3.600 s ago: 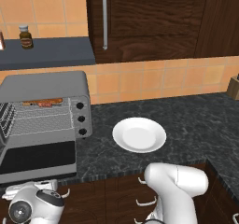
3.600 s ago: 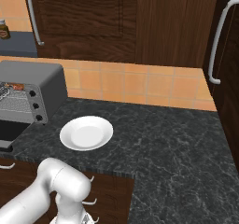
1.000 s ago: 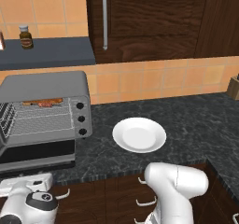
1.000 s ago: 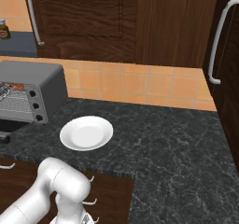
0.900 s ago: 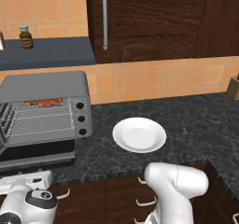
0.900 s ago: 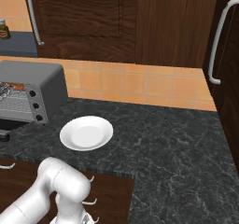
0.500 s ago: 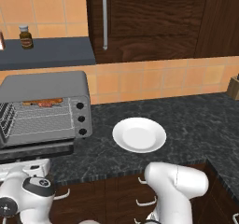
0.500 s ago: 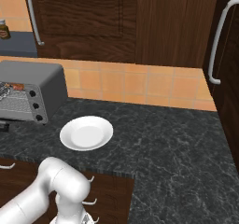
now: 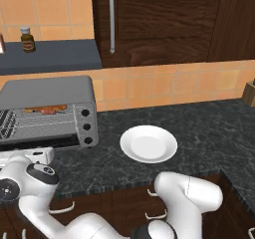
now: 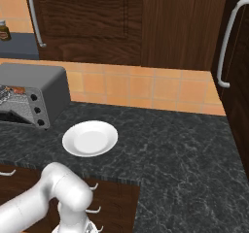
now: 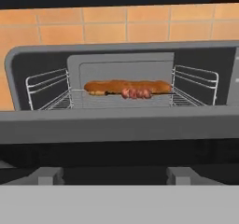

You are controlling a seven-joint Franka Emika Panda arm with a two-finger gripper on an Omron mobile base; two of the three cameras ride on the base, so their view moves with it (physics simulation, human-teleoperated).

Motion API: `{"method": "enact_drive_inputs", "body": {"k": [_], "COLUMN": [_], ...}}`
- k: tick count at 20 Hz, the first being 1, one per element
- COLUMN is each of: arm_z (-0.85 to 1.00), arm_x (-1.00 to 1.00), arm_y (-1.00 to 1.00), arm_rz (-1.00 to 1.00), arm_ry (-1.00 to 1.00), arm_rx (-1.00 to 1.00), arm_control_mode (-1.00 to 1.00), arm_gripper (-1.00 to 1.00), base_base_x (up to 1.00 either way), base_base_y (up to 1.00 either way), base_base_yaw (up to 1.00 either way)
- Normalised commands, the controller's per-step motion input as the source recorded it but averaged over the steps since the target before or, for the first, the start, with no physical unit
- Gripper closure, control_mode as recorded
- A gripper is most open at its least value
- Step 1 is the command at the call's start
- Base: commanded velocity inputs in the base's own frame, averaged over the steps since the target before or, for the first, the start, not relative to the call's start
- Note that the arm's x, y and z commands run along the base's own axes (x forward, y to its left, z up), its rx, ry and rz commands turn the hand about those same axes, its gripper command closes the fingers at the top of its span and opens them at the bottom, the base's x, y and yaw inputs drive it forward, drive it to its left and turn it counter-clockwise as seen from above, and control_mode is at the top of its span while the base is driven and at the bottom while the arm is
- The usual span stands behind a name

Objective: Pick up the kebab skewer and baguette bread, and place them inside the toaster oven. Close the toaster oven door and start by setting the timer.

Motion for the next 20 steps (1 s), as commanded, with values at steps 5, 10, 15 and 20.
{"method": "enact_drive_inputs", "body": {"k": [5, 10, 15, 20], "arm_z": [0.23, 0.18, 0.14, 0.03], "arm_x": [0.54, 0.55, 0.53, 0.45], "arm_y": [-0.26, -0.26, -0.26, -0.19], "arm_rz": [0.00, 0.01, 0.01, 0.00], "arm_ry": [0.00, 0.00, 0.00, 0.00], "arm_rx": [0.03, 0.03, 0.03, 0.00], "arm_control_mode": [-1.00, -1.00, -1.00, -1.00], "arm_gripper": [-1.00, -1.00, -1.00, -1.00], "base_base_x": [0.00, 0.00, 0.00, 0.00], "base_base_y": [0.00, 0.00, 0.00, 0.00], "base_base_yaw": [0.00, 0.00, 0.00, 0.00]}}
